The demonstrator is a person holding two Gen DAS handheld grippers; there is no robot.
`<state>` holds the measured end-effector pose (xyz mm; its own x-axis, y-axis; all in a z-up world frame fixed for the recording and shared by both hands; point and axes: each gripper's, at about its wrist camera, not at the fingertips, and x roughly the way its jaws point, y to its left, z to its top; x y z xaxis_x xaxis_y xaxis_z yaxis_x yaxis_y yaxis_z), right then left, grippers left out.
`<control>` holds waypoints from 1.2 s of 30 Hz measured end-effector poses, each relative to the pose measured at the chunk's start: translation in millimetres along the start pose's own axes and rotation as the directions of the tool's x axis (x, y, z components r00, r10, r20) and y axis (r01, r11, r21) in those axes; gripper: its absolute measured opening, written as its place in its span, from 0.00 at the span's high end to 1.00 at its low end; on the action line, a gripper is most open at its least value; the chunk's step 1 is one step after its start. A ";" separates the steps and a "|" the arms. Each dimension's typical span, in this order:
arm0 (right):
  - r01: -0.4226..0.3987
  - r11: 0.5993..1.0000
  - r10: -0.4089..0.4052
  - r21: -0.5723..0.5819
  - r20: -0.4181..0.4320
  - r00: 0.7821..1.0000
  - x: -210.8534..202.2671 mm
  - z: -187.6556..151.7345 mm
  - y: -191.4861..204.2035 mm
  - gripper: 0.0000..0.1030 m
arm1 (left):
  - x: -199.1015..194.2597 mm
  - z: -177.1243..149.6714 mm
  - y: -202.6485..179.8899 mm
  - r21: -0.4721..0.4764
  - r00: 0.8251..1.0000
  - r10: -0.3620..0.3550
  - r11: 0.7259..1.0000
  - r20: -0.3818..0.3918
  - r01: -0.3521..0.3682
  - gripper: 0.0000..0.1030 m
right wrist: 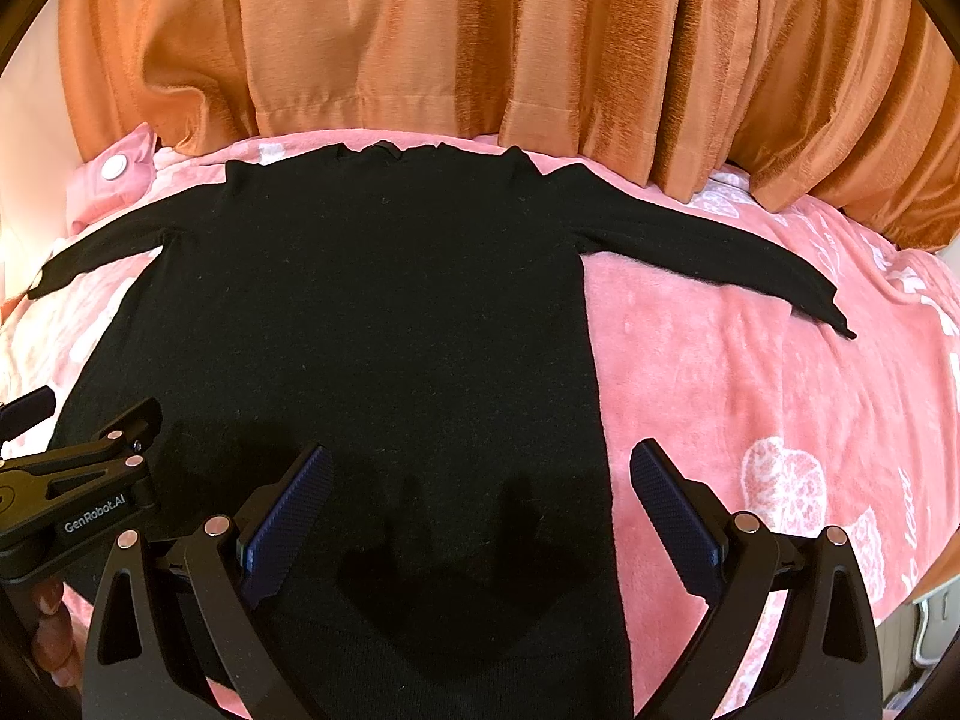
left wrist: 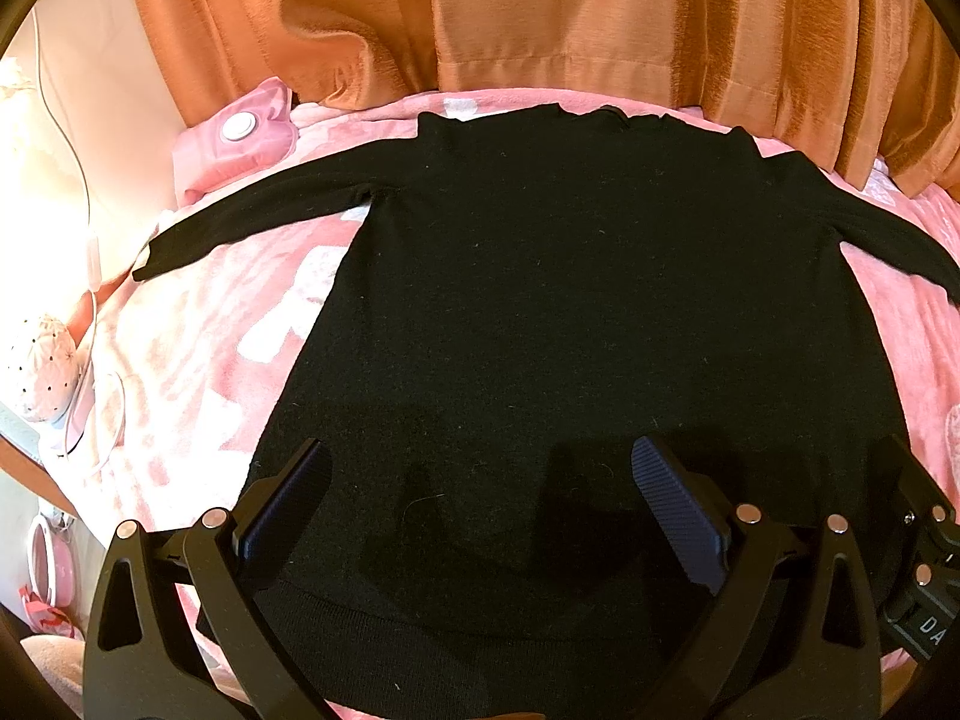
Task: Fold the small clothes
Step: 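Grasp the black sweater's sleeve cuff with the right gripper and lift it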
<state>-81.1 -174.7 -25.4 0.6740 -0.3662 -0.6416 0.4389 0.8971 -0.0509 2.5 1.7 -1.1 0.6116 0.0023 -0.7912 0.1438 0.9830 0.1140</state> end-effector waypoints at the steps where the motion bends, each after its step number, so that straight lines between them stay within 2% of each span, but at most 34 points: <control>1: -0.001 1.000 0.001 0.000 0.000 1.000 0.0 0.0 0.1 0.05 | 0.0 0.1 -0.1 0.000 1.000 0.000 1.000 -0.001 0.000 0.05; 5: -0.010 1.000 0.010 0.001 -0.001 1.000 -0.4 2.6 0.0 0.05 | 2.3 -2.2 5.0 -0.005 1.000 -0.015 1.000 -0.007 0.015 0.05; 7: -0.041 0.999 0.041 0.032 -0.010 0.999 -0.4 10.5 -10.6 0.05 | 1.9 2.6 6.7 -0.009 0.999 -0.040 0.999 -0.009 0.040 0.05; 10: -0.117 0.978 0.120 0.174 -0.006 0.993 -3.3 37.4 -60.8 0.05 | -11.4 30.4 17.1 -0.036 0.989 -0.144 0.989 0.015 0.144 0.05; 12: -0.122 0.958 0.125 0.260 0.004 0.992 -1.3 56.9 -102.7 0.05 | -27.2 53.8 23.6 -0.040 0.981 -0.173 0.983 0.092 0.178 0.05; 15: -0.061 0.912 0.066 0.407 0.001 0.998 19.6 89.3 -182.4 0.05 | -49.1 83.9 29.7 -0.033 0.944 -0.200 0.976 0.262 0.216 0.05; 16: -0.033 0.879 0.049 0.475 -0.020 0.999 35.2 96.6 -216.3 0.05 | -47.5 97.8 32.5 -0.041 0.935 -0.215 0.971 0.282 0.236 0.05; 17: -0.012 0.839 0.035 0.544 -0.032 0.999 51.7 99.1 -249.0 0.05 | -56.8 104.9 39.7 -0.073 0.903 -0.246 0.955 0.352 0.288 0.05; 18: 0.006 0.801 0.026 0.599 -0.045 0.999 66.8 97.3 -275.7 0.06 | -57.1 109.2 38.8 -0.076 0.898 -0.241 0.955 0.368 0.287 0.05; 20: 0.058 0.751 -0.003 0.657 -0.085 0.996 90.8 89.5 -312.2 0.15 | -34.9 120.3 39.0 -0.117 0.923 -0.214 0.958 0.319 0.262 0.05; 21: 0.072 0.736 -0.005 0.673 -0.100 0.995 100.4 87.0 -322.7 0.16 | -1.5 117.8 35.7 -0.127 0.958 -0.190 0.967 0.214 0.220 0.05; 22: 0.078 0.714 0.000 0.696 -0.112 0.994 113.0 80.6 -337.5 0.20 | 14.8 115.9 33.1 -0.132 0.971 -0.176 0.971 0.164 0.198 0.05; 23: 0.090 0.700 -0.002 0.709 -0.125 0.992 123.8 75.2 -349.2 0.25 | 26.4 117.0 28.9 -0.129 0.974 -0.188 0.971 0.124 0.204 0.05; 25: 0.128 0.692 -0.020 0.710 -0.158 0.987 139.8 71.3 -360.3 0.29 | 39.4 117.5 26.6 -0.136 0.972 -0.220 0.964 0.076 0.229 0.05; 30: 0.133 0.674 -0.054 0.726 -0.132 0.990 163.1 76.1 -369.0 0.32 | 45.1 121.9 11.5 -0.102 0.961 -0.261 0.957 0.089 0.270 0.05; 31: 0.113 0.676 -0.052 0.728 -0.107 0.993 165.3 81.9 -367.5 0.40 | 46.1 122.1 9.7 -0.100 0.956 -0.279 0.953 0.089 0.287 0.05; 32: 0.078 0.675 -0.028 0.733 -0.080 0.996 168.5 87.9 -366.2 0.59 | 47.0 122.3 8.6 -0.103 0.952 -0.294 0.948 0.084 0.301 0.05; 33: 0.049 0.674 -0.003 0.737 -0.063 0.998 171.1 94.4 -362.5 0.72 | 47.7 123.0 7.9 -0.101 0.950 -0.300 0.946 0.086 0.308 0.06; 34: 0.023 0.677 0.016 0.736 -0.046 0.999 172.4 100.2 -360.4 0.92 | 46.2 123.1 7.6 -0.100 0.947 -0.308 0.943 0.091 0.316 0.07; 35: -0.016 0.694 0.029 0.720 -0.006 1.000 168.3 112.6 -349.6 0.92 | 46.9 123.9 7.9 -0.094 0.946 -0.311 0.943 0.093 0.320 0.08; 36: -0.043 0.735 0.021 0.676 0.040 0.999 157.6 130.3 -331.5 0.92 | 47.8 125.1 9.1 -0.094 0.945 -0.315 0.942 0.092 0.323 0.08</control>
<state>-43.0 -562.0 -10.0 0.7065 -0.3568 -0.6111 0.6958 0.5081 0.5077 130.4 -12.2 37.4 0.6038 -0.3243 -0.7282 0.2602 0.9437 -0.2045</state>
